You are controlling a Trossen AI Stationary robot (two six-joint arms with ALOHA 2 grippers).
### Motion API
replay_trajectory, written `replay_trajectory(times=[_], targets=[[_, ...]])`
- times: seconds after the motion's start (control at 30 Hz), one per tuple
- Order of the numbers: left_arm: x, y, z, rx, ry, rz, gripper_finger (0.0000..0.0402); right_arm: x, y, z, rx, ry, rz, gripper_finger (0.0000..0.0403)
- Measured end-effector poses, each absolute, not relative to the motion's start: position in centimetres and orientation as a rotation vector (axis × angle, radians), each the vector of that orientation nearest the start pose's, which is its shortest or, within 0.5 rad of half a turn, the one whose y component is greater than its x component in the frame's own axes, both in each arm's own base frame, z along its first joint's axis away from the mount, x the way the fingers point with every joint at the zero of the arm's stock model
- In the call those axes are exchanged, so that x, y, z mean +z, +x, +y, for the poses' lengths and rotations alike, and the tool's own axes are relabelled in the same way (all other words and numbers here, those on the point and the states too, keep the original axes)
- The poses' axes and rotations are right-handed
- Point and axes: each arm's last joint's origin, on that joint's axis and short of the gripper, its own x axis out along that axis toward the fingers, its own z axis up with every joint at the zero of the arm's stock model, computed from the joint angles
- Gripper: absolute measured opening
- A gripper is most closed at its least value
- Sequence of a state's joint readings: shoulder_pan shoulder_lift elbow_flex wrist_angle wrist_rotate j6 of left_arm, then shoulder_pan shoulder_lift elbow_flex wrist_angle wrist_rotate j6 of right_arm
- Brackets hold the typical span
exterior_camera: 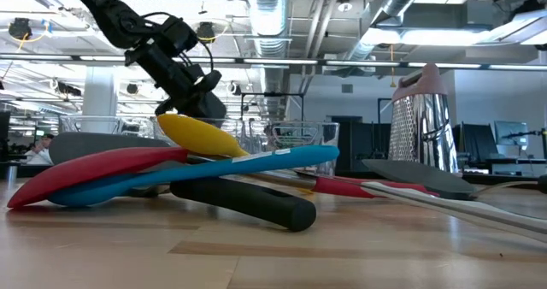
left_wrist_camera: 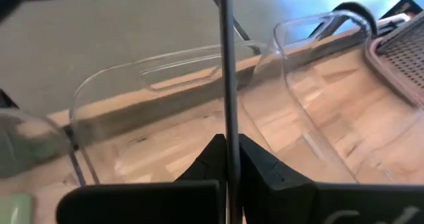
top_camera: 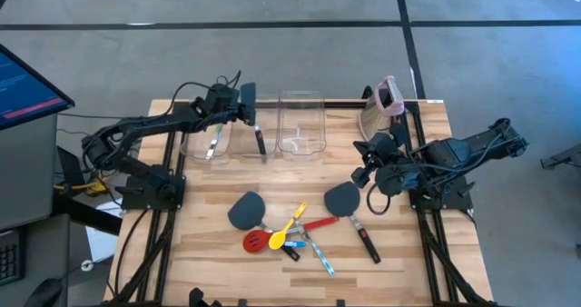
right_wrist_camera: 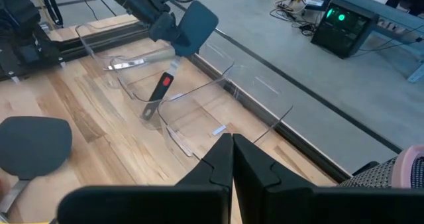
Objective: Pick & Place Kitchen Items
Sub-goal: Put the black spatula into the middle transparent bin
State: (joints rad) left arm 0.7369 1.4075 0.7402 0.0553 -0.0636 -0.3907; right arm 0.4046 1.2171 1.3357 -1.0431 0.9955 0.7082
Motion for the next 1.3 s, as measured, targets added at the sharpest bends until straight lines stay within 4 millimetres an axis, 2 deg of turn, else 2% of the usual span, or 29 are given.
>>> replay_trajectory(times=[0.3,0.67,0.8,0.93,1.07,1.3], targets=[[19.9,20.7,19.3,0.933,-0.565,0.438,0.0022,37.3,20.7,6.2,-0.750,0.056,0.475,0.0001],[21.3,21.1,19.7,0.918,-0.519,0.290,0.0101,37.3,20.7,6.2,-0.750,0.056,0.475,0.0001],[23.1,20.9,19.5,0.900,-0.485,0.192,0.0110,37.3,20.7,6.2,-0.751,0.056,0.474,0.0001],[25.8,19.9,18.6,0.876,-0.396,0.096,0.0107,37.3,20.7,6.2,-0.753,0.054,0.473,0.0001],[28.8,18.5,17.1,0.832,-0.303,0.000,0.0097,37.3,20.7,6.2,-0.758,0.049,0.469,0.0001],[33.4,15.6,13.6,0.652,-0.218,-0.185,0.0062,37.4,20.7,6.1,-0.787,0.025,0.449,0.0001]])
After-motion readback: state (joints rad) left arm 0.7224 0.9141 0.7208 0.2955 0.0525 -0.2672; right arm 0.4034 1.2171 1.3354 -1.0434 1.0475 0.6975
